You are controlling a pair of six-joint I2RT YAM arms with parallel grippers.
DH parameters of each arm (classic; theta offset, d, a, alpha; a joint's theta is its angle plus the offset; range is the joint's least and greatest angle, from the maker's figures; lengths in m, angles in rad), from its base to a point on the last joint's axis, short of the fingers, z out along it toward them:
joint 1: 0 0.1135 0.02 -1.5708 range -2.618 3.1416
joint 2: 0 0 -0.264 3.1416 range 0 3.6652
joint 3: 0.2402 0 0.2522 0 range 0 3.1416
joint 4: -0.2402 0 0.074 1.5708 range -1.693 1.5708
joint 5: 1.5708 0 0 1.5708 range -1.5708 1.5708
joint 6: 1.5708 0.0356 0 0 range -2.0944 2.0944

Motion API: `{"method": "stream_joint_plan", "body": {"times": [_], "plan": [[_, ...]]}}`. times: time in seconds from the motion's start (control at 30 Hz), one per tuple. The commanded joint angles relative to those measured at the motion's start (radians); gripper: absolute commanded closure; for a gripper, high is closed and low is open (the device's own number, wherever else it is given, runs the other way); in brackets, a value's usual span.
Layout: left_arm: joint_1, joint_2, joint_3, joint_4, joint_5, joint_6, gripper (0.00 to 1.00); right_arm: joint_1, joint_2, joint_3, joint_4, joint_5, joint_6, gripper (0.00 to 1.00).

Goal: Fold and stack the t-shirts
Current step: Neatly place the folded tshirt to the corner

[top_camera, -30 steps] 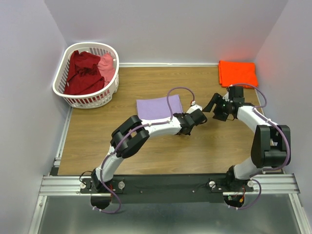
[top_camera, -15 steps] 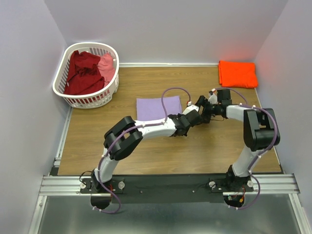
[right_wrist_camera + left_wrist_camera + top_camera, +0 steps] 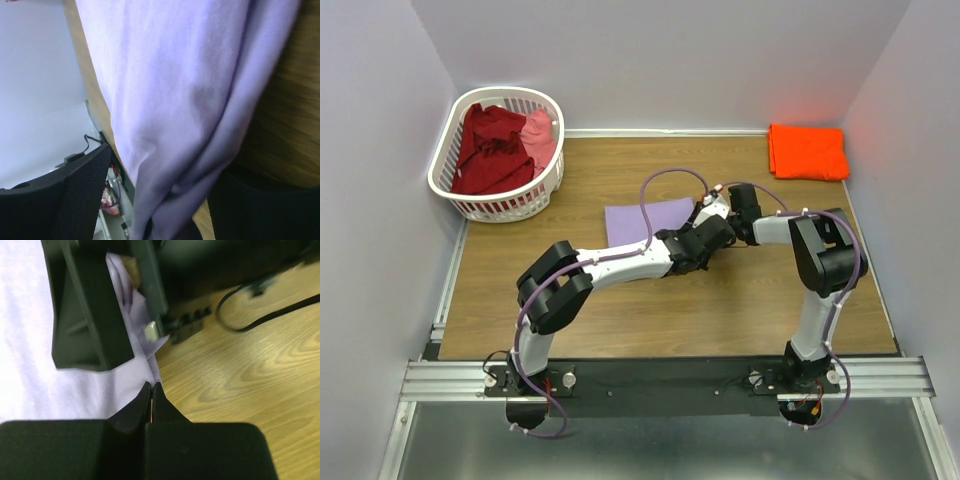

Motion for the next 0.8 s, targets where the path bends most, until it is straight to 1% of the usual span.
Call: {"method": "stream_joint_plan", "body": {"times": [0.0, 0.13, 0.23, 0.27, 0.3, 0.33, 0.37, 0.4, 0.43, 0.47, 0.53, 0.57, 0.6, 0.63, 0.67, 0.73, 0.77], "plan": [[-0.003, -0.043, -0.015, 0.053, 0.022, -0.024, 1.0, 0.033, 0.054, 0.002, -0.014, 0.023, -0.003, 0.25], [-0.003, -0.036, -0.004, 0.063, 0.045, -0.026, 1.0, 0.061, 0.075, 0.021, -0.015, 0.034, -0.008, 0.34], [-0.004, -0.035, -0.001, 0.064, 0.049, -0.027, 1.0, 0.064, 0.078, 0.022, -0.017, 0.052, -0.017, 0.53], [-0.003, -0.042, -0.004, 0.06, 0.048, -0.036, 0.97, 0.064, 0.075, 0.022, -0.02, 0.061, -0.028, 0.67], [-0.004, -0.046, -0.006, 0.053, 0.045, -0.046, 0.93, 0.064, 0.072, 0.022, -0.03, 0.069, -0.038, 0.74], [-0.003, -0.054, -0.003, 0.044, 0.037, -0.052, 0.84, 0.064, 0.066, 0.024, -0.041, 0.084, -0.048, 0.8], [-0.003, -0.06, 0.002, 0.038, 0.039, -0.055, 0.8, 0.064, 0.063, 0.033, -0.053, 0.09, -0.058, 0.89], [-0.004, -0.066, 0.003, 0.026, 0.039, -0.061, 0.73, 0.064, 0.058, 0.041, -0.087, 0.109, -0.086, 0.93], [-0.003, -0.075, 0.005, 0.021, 0.043, -0.064, 0.7, 0.063, 0.052, 0.048, -0.107, 0.123, -0.101, 0.96], [-0.003, -0.098, 0.005, 0.017, 0.043, -0.066, 0.65, 0.064, 0.048, 0.056, -0.127, 0.138, -0.118, 0.99], [-0.001, -0.126, 0.005, 0.006, 0.051, -0.061, 0.56, 0.064, 0.045, 0.09, -0.208, 0.184, -0.175, 1.0], [0.008, -0.156, 0.005, 0.003, 0.057, -0.057, 0.55, 0.063, 0.042, 0.103, -0.237, 0.204, -0.195, 1.0], [0.014, -0.17, 0.006, -0.011, 0.063, -0.041, 0.48, 0.063, 0.038, 0.138, -0.297, 0.228, -0.241, 1.0], [0.038, -0.207, 0.003, -0.019, 0.074, -0.034, 0.43, 0.061, 0.038, 0.155, -0.326, 0.286, -0.262, 1.0], [0.051, -0.229, -0.003, -0.028, 0.079, -0.024, 0.41, 0.061, 0.037, 0.177, -0.355, 0.319, -0.316, 1.0], [0.091, -0.306, -0.018, -0.031, 0.094, 0.012, 0.28, 0.055, 0.035, 0.227, -0.421, 0.404, -0.362, 0.99], [0.138, -0.333, -0.039, -0.03, 0.1, 0.026, 0.22, 0.049, 0.038, 0.244, -0.44, 0.428, -0.406, 1.0]]}}
